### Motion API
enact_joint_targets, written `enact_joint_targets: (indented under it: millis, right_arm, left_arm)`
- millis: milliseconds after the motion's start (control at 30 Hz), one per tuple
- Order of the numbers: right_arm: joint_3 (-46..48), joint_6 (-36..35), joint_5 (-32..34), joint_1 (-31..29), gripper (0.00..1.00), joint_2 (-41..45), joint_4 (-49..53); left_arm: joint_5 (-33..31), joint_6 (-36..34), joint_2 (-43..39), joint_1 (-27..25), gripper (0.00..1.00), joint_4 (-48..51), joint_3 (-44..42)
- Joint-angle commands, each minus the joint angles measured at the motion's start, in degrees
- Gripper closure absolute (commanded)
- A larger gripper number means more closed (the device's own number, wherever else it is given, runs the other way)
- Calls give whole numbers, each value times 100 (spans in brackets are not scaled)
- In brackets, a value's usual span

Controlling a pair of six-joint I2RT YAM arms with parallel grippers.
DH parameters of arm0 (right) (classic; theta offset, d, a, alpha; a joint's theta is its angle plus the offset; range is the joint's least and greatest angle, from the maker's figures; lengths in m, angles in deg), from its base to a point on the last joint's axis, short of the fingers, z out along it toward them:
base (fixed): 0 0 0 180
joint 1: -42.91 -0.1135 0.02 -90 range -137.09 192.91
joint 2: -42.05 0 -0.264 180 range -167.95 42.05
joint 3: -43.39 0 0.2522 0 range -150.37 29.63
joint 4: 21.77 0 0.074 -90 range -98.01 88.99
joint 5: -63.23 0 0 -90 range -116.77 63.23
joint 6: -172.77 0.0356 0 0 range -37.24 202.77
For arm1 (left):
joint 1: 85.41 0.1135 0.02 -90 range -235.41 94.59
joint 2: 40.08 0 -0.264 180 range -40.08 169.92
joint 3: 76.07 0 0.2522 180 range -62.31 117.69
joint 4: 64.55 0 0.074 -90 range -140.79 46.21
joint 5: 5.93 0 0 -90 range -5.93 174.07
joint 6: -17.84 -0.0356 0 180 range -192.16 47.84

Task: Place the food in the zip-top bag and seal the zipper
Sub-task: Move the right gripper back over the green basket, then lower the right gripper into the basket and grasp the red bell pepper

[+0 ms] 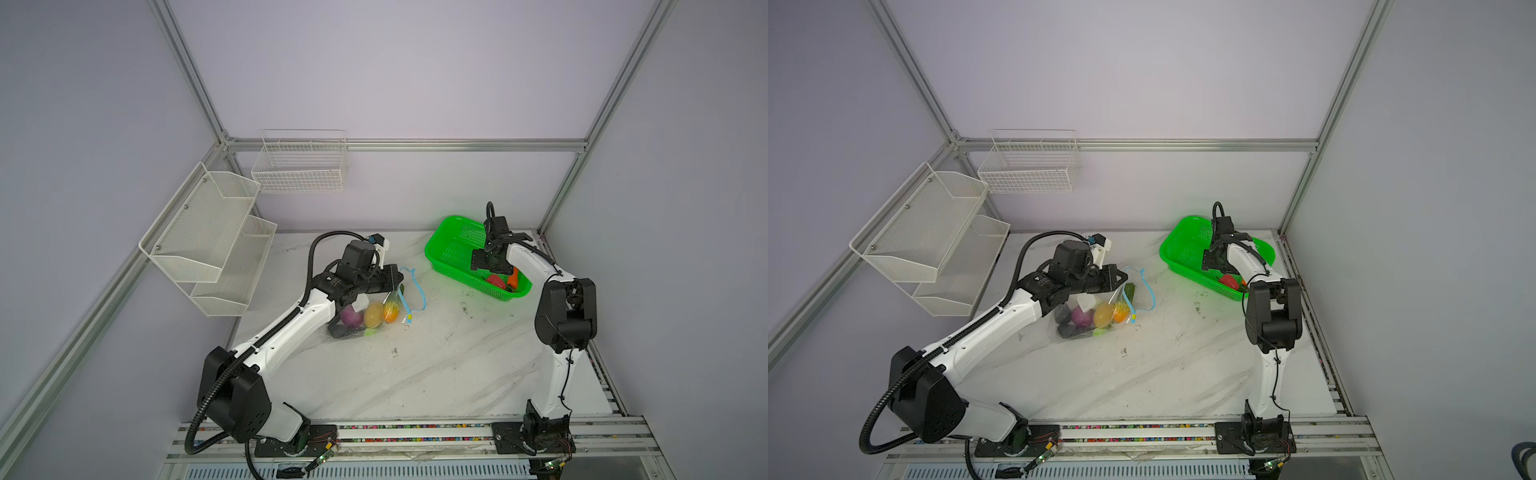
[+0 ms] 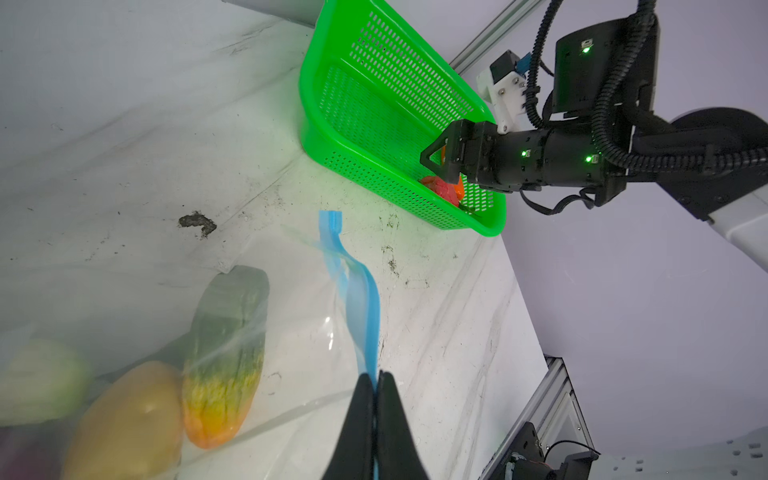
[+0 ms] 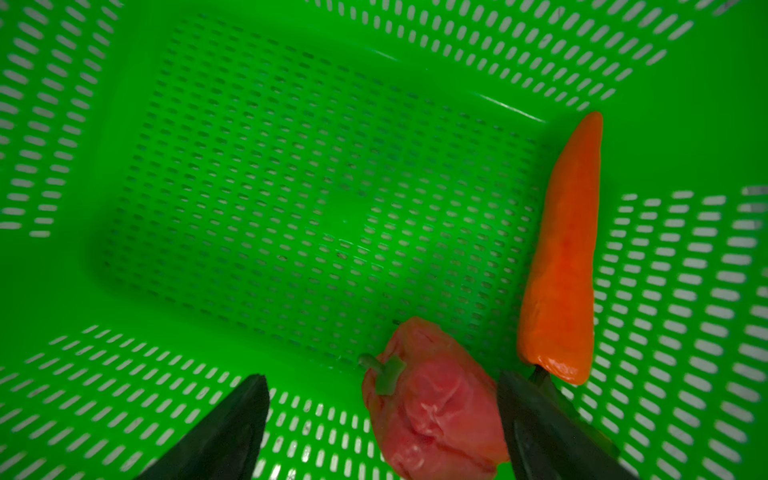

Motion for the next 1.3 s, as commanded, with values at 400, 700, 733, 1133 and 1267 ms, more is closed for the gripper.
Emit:
enact_joint_targets:
  millis: [400,700,733,1133,1267]
  right_arm:
    - [1065,991,629,83,6,397,-568]
    - [1023,991,-320,84,5,127,-851]
    - [1008,1000,-443,81,5,82,-908]
    - [837,996,-911,76,15,-264,-1362]
    - [830,1009,-1137,76,17,-352,-1433]
  left_arm:
    - [45,97,-383,-33,100,-461,-273]
    - [35,106,-311,-31,100,-470,-273]
    - [19,95,-307,-31,100,-478,-273]
    - [-26,101,-298,-37,100,-473,-251]
    - [-41,91,-298,-36,100,-479,-264]
